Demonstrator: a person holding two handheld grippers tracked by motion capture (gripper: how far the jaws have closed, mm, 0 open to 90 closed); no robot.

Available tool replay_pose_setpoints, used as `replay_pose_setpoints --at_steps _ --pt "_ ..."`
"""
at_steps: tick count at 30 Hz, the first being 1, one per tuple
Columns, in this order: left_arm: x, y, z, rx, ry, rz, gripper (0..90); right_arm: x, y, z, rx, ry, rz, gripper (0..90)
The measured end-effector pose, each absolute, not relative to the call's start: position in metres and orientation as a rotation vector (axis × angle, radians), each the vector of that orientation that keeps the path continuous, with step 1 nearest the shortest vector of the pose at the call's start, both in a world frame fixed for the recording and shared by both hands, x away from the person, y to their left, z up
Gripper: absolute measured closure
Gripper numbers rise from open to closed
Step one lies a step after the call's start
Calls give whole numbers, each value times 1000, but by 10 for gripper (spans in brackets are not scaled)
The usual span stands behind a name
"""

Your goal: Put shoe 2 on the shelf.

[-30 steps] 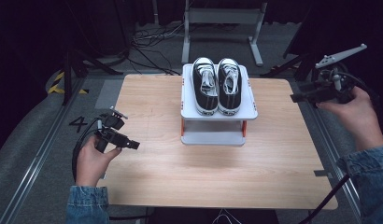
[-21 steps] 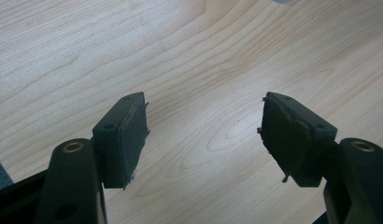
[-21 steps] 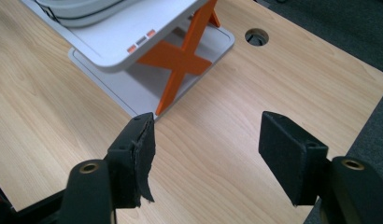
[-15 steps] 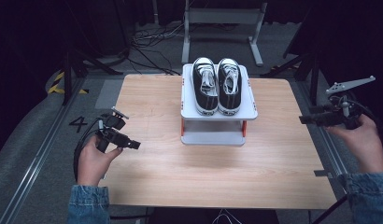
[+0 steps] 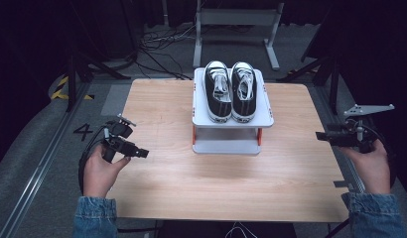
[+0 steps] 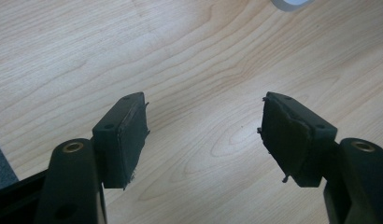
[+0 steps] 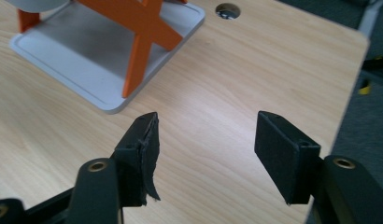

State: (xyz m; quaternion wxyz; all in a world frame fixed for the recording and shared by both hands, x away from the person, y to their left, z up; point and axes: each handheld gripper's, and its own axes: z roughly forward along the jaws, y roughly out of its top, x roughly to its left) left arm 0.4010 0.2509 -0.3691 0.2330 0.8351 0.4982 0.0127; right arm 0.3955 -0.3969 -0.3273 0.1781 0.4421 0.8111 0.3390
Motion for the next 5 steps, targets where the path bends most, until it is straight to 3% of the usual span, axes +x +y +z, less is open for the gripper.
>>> replay_pose_setpoints --at_steps 5 --pt "400 252 -367 2295 1362 43 322 400 -401 -341 1308 2332 944 397"
